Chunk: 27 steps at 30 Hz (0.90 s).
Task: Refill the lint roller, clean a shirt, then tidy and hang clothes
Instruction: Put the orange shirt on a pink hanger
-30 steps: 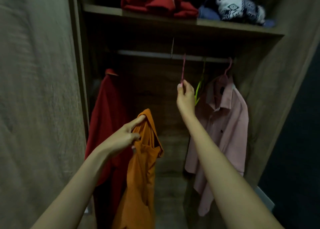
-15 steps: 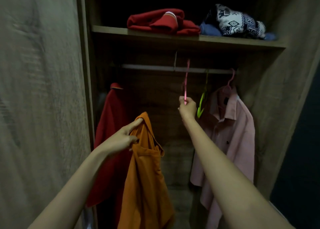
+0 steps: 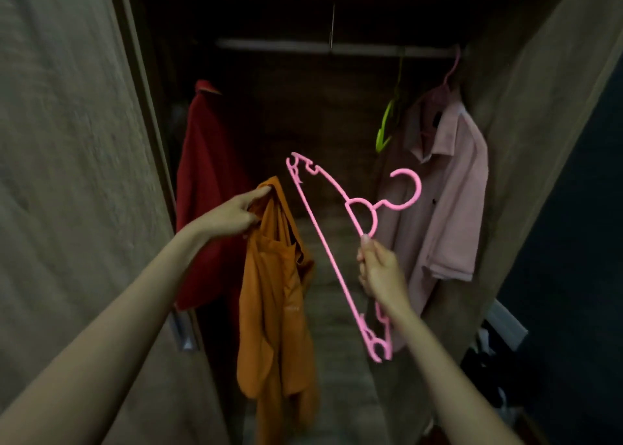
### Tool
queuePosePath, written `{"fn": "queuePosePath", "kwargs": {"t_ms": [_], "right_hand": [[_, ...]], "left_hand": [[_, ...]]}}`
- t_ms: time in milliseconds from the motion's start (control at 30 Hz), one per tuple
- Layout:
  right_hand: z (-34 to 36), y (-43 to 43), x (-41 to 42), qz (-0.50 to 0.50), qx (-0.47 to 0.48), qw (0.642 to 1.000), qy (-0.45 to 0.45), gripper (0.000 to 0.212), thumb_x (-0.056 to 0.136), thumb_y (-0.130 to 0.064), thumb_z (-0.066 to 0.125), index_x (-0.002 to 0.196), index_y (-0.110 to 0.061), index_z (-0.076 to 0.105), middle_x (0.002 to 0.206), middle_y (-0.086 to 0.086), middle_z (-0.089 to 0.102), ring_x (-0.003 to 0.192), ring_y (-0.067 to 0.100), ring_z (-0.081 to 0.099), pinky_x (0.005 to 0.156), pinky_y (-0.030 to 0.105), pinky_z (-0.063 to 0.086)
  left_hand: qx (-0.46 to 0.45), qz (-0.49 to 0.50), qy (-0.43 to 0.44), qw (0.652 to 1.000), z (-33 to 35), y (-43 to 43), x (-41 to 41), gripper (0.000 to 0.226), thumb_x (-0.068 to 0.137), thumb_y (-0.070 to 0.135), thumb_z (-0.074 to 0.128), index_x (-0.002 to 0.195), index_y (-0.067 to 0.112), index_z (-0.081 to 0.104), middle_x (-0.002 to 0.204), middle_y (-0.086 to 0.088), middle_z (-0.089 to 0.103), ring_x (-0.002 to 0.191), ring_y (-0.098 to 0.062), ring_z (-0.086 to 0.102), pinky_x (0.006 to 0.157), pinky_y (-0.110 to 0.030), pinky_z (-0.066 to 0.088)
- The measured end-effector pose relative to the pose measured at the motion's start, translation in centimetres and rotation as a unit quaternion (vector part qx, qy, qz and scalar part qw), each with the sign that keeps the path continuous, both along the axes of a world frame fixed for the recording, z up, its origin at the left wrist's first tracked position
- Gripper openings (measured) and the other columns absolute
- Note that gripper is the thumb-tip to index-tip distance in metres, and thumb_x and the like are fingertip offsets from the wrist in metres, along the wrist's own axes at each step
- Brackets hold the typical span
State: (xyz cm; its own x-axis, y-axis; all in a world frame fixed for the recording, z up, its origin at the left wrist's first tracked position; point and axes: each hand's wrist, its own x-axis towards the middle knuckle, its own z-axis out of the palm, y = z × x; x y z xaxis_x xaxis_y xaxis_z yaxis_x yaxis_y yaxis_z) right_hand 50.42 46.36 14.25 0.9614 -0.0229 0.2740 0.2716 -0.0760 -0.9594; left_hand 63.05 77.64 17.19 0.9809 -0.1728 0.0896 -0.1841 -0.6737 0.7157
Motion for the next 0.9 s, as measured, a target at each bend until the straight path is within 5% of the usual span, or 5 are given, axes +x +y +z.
{"fn": "queuePosePath", "kwargs": {"t_ms": [200, 367, 533, 733, 900], "right_hand": [[-1.1, -2.3, -5.3, -0.003, -0.258, 0.964, -0.059, 0.046, 0.100, -0.030, 0.041, 0.056, -0.016, 0.034, 0.046, -0.003, 0.035, 0.045, 0.007, 0.034, 0.048, 0.023, 0.025], [0.1, -3.3, -7.4, 0.004, -0.288, 0.956, -0.058, 0.048, 0.099, -0.031, 0.041, 0.064, 0.000, 0.040, 0.050, 0.003, 0.040, 0.050, 0.015, 0.039, 0.055, 0.040, 0.032], [0.3, -2.7, -6.6, 0.019, -0.308, 0.951, -0.036, 0.044, 0.100, -0.034, 0.039, 0.067, -0.006, 0.048, 0.053, -0.003, 0.044, 0.052, 0.011, 0.041, 0.050, 0.025, 0.031], [0.4, -1.6, -5.2, 0.014, -0.227, 0.972, -0.066, 0.045, 0.101, -0.028, 0.039, 0.057, -0.020, 0.038, 0.050, -0.007, 0.040, 0.047, 0.001, 0.042, 0.048, 0.015, 0.032], [1.5, -3.5, -5.0, 0.007, -0.172, 0.980, -0.098, 0.042, 0.100, -0.032, 0.041, 0.059, -0.023, 0.042, 0.049, -0.009, 0.044, 0.047, 0.003, 0.040, 0.048, 0.015, 0.031]], "left_hand": [[0.082, 0.048, 0.046, 0.994, 3.0, -4.2, -6.9, 0.079, 0.083, -0.016, 0.039, 0.153, 0.013, 0.020, 0.157, -0.008, 0.027, 0.136, -0.029, 0.041, 0.077, -0.016, 0.046], [0.169, 0.043, 0.051, 0.983, 3.0, -5.2, -7.2, 0.080, 0.084, -0.017, 0.038, 0.154, 0.015, 0.016, 0.161, -0.009, 0.016, 0.147, -0.024, 0.020, 0.113, -0.027, 0.024], [0.232, -0.050, 0.014, 0.971, 4.0, -9.0, -9.2, 0.079, 0.086, -0.016, 0.041, 0.153, 0.020, 0.018, 0.162, -0.005, 0.013, 0.147, -0.024, 0.020, 0.111, -0.023, 0.023], [0.174, -0.196, -0.088, 0.961, 5.6, -13.1, -13.4, 0.072, 0.087, -0.017, 0.041, 0.151, 0.011, 0.021, 0.152, 0.007, 0.009, 0.140, -0.004, 0.008, 0.095, 0.010, 0.000], [0.080, -0.174, -0.249, 0.949, 8.4, -10.4, -13.1, 0.046, 0.088, 0.018, 0.051, 0.132, 0.026, 0.055, 0.141, 0.003, 0.053, 0.139, -0.010, 0.038, 0.115, -0.029, 0.029]]}}
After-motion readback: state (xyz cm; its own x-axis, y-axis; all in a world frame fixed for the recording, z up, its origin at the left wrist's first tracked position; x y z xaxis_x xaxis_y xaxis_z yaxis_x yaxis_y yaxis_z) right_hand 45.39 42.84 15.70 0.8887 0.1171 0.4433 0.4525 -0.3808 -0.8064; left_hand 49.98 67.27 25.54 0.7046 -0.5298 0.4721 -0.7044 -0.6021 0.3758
